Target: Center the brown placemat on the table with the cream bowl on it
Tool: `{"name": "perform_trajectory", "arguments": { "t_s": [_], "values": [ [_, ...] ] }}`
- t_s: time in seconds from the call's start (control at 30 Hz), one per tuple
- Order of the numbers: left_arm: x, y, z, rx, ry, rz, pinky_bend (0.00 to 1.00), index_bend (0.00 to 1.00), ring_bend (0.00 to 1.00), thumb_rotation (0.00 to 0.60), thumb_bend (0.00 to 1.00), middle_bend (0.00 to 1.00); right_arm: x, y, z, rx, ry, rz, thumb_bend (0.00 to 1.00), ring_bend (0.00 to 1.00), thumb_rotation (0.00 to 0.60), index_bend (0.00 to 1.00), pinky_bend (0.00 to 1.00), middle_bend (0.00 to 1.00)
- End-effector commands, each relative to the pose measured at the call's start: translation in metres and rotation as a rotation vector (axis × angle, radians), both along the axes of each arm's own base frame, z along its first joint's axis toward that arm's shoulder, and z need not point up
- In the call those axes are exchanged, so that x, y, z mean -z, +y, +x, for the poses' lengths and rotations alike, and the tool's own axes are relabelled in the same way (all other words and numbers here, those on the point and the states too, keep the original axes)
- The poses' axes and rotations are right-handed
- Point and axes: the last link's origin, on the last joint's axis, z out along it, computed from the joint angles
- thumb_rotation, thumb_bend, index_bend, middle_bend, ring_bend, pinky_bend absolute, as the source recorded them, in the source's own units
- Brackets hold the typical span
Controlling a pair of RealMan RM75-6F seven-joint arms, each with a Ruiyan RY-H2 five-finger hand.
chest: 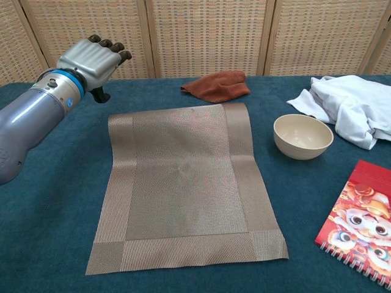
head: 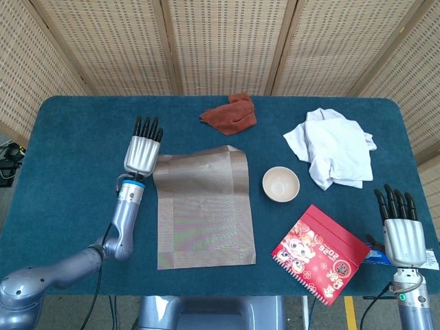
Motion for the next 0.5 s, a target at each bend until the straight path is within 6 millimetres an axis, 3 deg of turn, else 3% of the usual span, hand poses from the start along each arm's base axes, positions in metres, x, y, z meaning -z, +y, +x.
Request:
{"name": "perform_trajectory", "arguments": {
  "t_s": [0.03,0.37,0.5],
  "values": [
    [-0.002,-0.002,0.003,0.022,-0.020,0.018,0.00,0.00,0.00,0.600,0.24,0.00,0.001,0.000,0.000,-0.001,0.001,0.001,0.15,0.00,0.600,0.06,0.00,0.00],
    [-0.019,-0.029,-0.004,0.070,-0.172,-0.004,0.00,0.00,0.00,0.600,0.23,0.00,0.002,0.002,0.004,-0.017,-0.006,0.010,0.15,0.00,0.600,0.06,0.00,0.00],
    [-0.042,-0.070,-0.029,0.071,-0.248,-0.032,0.00,0.00,0.00,0.600,0.22,0.00,0.006,0.005,0.007,-0.029,-0.014,0.034,0.15,0.00,0.600,0.06,0.00,0.00]
  ]
}}
